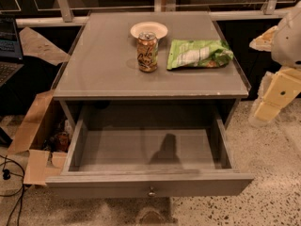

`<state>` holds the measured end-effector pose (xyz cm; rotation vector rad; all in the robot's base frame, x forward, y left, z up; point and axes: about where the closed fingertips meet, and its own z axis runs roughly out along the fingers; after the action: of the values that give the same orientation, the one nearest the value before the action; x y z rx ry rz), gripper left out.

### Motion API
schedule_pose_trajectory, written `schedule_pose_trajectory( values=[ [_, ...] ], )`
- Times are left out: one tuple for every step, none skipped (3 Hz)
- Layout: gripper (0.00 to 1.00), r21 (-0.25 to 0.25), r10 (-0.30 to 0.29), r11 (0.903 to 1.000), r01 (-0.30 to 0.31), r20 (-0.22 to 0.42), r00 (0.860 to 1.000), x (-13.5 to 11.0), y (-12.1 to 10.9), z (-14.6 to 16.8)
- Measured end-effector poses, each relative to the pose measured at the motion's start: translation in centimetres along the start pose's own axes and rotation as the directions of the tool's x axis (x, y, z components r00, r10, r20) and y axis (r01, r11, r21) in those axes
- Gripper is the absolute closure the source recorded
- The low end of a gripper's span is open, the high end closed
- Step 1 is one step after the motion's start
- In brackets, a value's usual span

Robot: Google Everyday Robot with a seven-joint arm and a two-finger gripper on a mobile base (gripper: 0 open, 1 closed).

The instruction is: Place orange can into top drawer

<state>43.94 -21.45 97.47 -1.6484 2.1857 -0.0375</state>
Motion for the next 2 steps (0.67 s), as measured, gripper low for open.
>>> schedule_pose_trajectory(
  values=[
    [0.00,0.005,0.084,0.9963,-0.086,0.164,0.983,1.4,1.1,2.6],
    [0.00,0.016,0.150,0.9860,-0.166,0.347,0.926,2.1,1.7,5.7]
  ],
)
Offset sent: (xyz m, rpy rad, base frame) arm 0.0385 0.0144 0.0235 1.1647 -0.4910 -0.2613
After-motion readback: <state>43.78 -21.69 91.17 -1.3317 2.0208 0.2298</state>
